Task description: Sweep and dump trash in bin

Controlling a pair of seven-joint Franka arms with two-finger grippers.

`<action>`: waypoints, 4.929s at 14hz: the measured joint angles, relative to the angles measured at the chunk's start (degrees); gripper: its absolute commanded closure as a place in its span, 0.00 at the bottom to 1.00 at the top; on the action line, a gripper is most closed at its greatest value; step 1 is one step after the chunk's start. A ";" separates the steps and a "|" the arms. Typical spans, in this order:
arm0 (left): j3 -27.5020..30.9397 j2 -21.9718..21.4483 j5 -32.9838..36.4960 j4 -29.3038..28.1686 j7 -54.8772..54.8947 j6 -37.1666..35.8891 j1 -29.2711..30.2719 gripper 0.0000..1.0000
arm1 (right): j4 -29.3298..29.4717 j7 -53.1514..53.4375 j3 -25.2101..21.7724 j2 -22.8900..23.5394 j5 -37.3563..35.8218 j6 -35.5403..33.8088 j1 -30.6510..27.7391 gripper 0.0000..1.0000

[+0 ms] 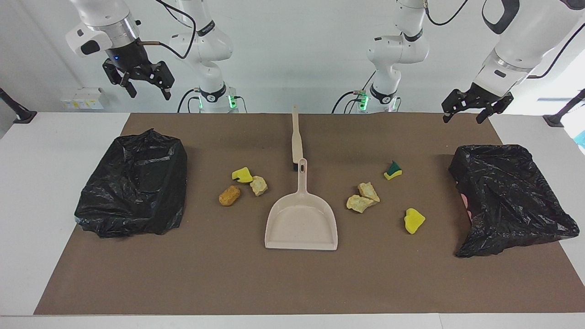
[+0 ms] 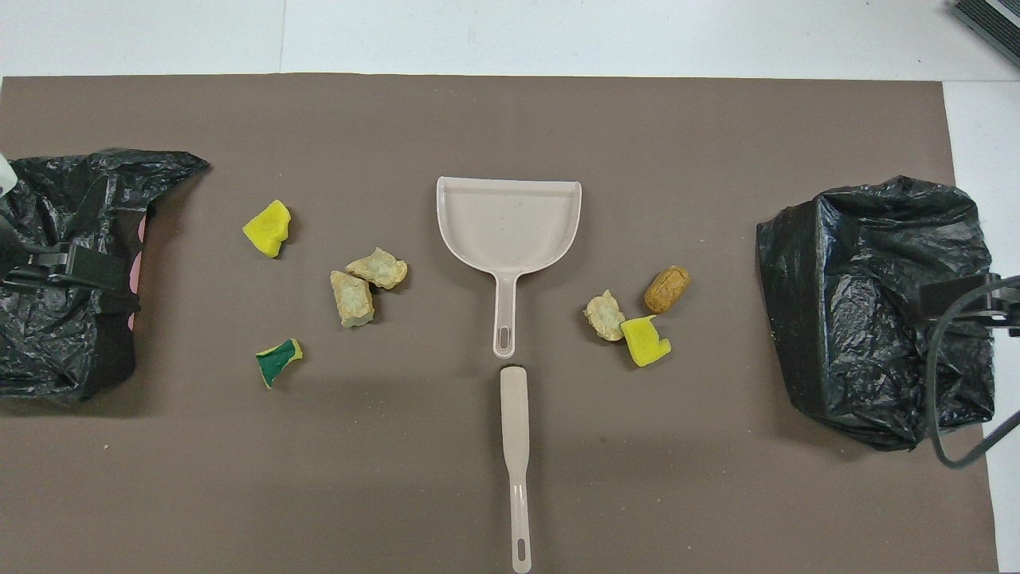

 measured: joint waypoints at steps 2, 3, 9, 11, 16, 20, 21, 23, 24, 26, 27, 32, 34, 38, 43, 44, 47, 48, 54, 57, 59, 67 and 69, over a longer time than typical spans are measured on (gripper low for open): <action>-0.12 0.01 0.00 0.00 0.62 -0.03 -0.01 0.00 | -0.12 -0.27 0.09 -0.10 -0.02 0.00 0.01 0.00; -0.16 0.01 0.00 0.00 0.79 -0.03 -0.01 0.00 | -0.15 -0.27 0.17 -0.13 -0.02 0.00 0.02 0.00; -0.31 0.01 -0.02 -0.13 1.17 -0.06 -0.02 0.00 | -0.21 -0.27 0.26 -0.15 -0.06 -0.12 0.02 0.00; -0.49 0.00 -0.04 -0.28 1.30 -0.07 -0.11 0.00 | -0.23 -0.27 0.25 -0.15 -0.09 -0.13 -0.01 0.00; -1.08 0.00 -0.13 -0.46 1.24 -0.06 -3.14 0.00 | -0.23 -0.27 0.20 -0.15 -0.17 -0.13 -0.04 0.00; -1.32 -0.12 -0.51 -1.58 -4.22 0.86 -10.01 0.00 | -0.23 -0.27 0.20 -0.15 -0.19 -0.13 -0.04 0.00; -1.39 -0.18 -0.62 -2.17 -6.27 1.50 -12.08 0.00 | -0.23 -0.27 0.20 -0.15 -0.19 -0.13 -0.05 0.00; -1.52 -0.30 -0.75 -3.20 -11.06 2.95 -16.58 0.00 | -0.23 -0.27 0.20 -0.15 -0.19 -0.13 -0.05 0.00; -1.57 -0.39 -0.99 -3.70 -13.66 3.59 -18.76 0.00 | -0.23 -0.27 0.19 -0.15 -0.19 -0.13 -0.06 0.00; -1.63 -0.71 -2.21 -4.63 -17.91 4.69 -22.51 0.00 | -0.23 -0.27 0.19 -0.15 -0.19 -0.13 -0.10 0.00; -1.61 -0.93 -2.75 -5.03 -19.34 5.04 -24.33 0.00 | -0.23 -0.27 0.19 -0.15 -0.19 -0.13 -0.14 0.00; -1.62 -2.97 -3.33 -11.17 -27.25 9.68 -34.35 0.00 | -0.24 -0.27 0.19 -0.16 -0.19 -0.13 -0.29 0.00; -1.64 -3.39 -3.35 -14.81 -30.49 11.72 -38.21 0.00 | -0.24 -0.27 0.19 -0.16 -0.19 -0.13 -0.30 0.00; -1.60 -3.29 -3.37 -23.43 -37.17 20.63 -44.17 0.00 | -0.25 -0.27 0.18 -0.16 -0.19 -0.13 -0.39 0.00; -1.71 1.83 -3.37 -32.69 -44.95 36.50 -50.97 0.00 | -0.36 -0.27 0.11 -0.17 -0.19 -0.18 -0.55 0.00; -1.69 2.47 -3.38 -33.66 -45.56 37.77 -51.69 0.00 | -0.38 -0.28 0.11 -0.19 -0.19 -0.31 -0.55 0.00; -1.69 2.80 -4.79 -35.57 -45.78 39.32 -52.80 0.00 | -0.42 -2.30 0.04 -0.26 -0.20 -0.53 -0.74 0.00; -1.65 2.79 -5.87 -36.29 -45.78 39.51 -53.16 0.00 | -0.43 -2.75 0.01 -0.30 -0.20 -0.53 -1.00 0.00; -1.62 4.18 -9.73 -38.53 -45.94 41.59 -55.02 0.41 | -0.61 -3.03 -0.02 -0.52 -0.20 -0.53 -1.28 0.00; -1.56 4.19 -9.80 -38.52 -47.43 41.67 -55.02 1.00 | -0.63 -3.03 -0.02 -0.54 -0.20 -0.53 -1.28 0.00; -1.40 4.19 -9.80 -38.47 -47.98 41.67 -55.02 1.00 | -0.65 -3.03 -0.02 -0.54 -0.20 -0.53 -1.28 0.00; 0.62 2.93 -9.18 -32.62 -48.28 28.65 -49.05 1.00 | -0.68 -3.03 -0.02 -0.54 -0.20 -0.53 -1.28 0.00; 0.71 2.74 -7.36 -31.53 -49.19 23.66 -46.98 1.00 | -0.68 -3.03 -0.02 -0.55 -0.20 -0.72 -1.28 0.00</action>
